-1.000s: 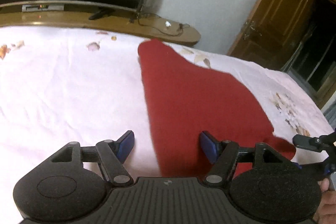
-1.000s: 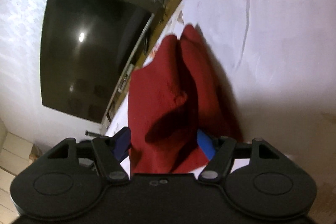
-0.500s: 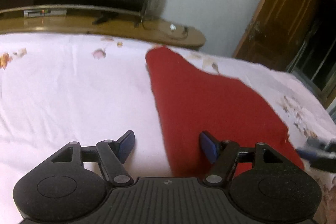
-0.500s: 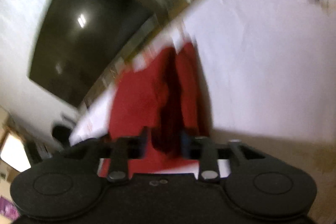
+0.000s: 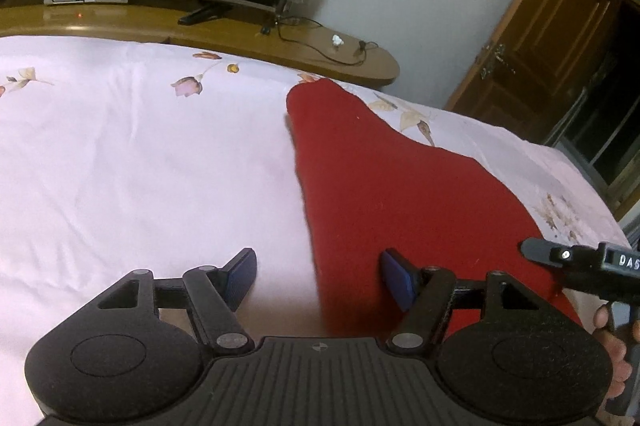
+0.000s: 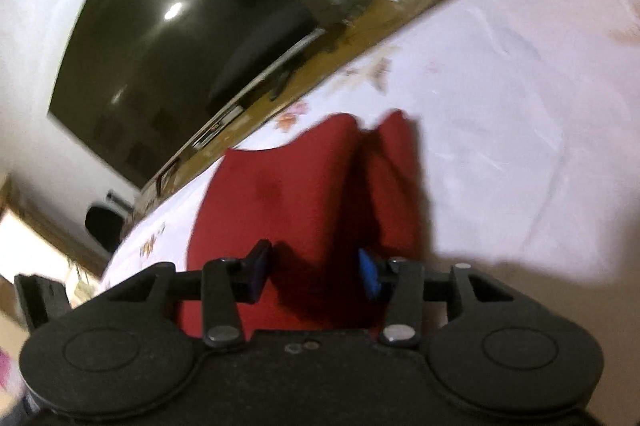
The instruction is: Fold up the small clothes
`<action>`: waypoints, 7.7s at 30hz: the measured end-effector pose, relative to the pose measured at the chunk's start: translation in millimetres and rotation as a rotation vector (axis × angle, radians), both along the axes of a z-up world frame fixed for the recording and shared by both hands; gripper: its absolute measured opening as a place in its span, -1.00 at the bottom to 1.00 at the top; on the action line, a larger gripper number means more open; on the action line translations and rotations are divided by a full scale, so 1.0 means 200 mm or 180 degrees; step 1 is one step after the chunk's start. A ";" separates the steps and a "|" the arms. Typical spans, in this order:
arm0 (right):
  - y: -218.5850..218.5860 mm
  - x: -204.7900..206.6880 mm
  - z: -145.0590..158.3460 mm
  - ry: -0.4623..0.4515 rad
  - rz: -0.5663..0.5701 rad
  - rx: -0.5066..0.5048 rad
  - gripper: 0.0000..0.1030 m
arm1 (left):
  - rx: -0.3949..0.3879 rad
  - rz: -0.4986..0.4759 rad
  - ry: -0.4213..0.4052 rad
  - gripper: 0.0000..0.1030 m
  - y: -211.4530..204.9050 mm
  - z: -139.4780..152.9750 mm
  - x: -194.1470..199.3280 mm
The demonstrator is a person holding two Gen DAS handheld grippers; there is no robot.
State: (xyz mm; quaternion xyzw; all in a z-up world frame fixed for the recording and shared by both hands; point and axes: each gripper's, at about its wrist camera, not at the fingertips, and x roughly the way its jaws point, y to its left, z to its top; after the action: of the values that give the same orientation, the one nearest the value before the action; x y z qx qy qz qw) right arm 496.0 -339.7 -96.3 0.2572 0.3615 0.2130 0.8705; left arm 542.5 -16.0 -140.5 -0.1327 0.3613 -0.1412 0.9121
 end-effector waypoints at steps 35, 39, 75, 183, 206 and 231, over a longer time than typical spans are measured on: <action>0.12 0.21 0.10 -0.0626 0.0024 -0.1285 -0.43 | 0.0815 -0.0271 -0.0229 0.61 -0.39 0.12 0.36; 0.19 0.24 0.02 -0.0554 0.0084 -0.1617 -0.43 | 0.0757 -0.0217 -0.0221 0.61 -0.40 0.10 0.36; 0.23 -0.43 -0.01 -0.0473 0.0118 -0.1846 -0.33 | 0.0623 -0.0331 -0.0045 0.61 -0.31 0.04 -0.45; 0.95 0.18 -0.15 0.0551 0.0453 0.0214 -0.18 | -0.1085 -0.0510 0.0477 0.11 1.07 -0.08 -0.09; 1.14 0.16 -0.06 -0.0084 0.0140 -0.1125 -0.10 | 0.0022 -0.0422 -0.0222 0.20 0.89 0.17 -0.23; 1.23 -0.10 -0.04 -0.0133 0.0294 -0.1801 -0.02 | 0.0805 -0.0462 -0.0346 0.20 0.71 0.29 -0.60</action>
State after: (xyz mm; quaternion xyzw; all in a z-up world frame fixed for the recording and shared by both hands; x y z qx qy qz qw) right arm 476.7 -93.6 -105.1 -0.0170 0.3998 0.1483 0.9043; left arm 423.2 125.4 -83.3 0.0175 0.3349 -0.1670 0.9272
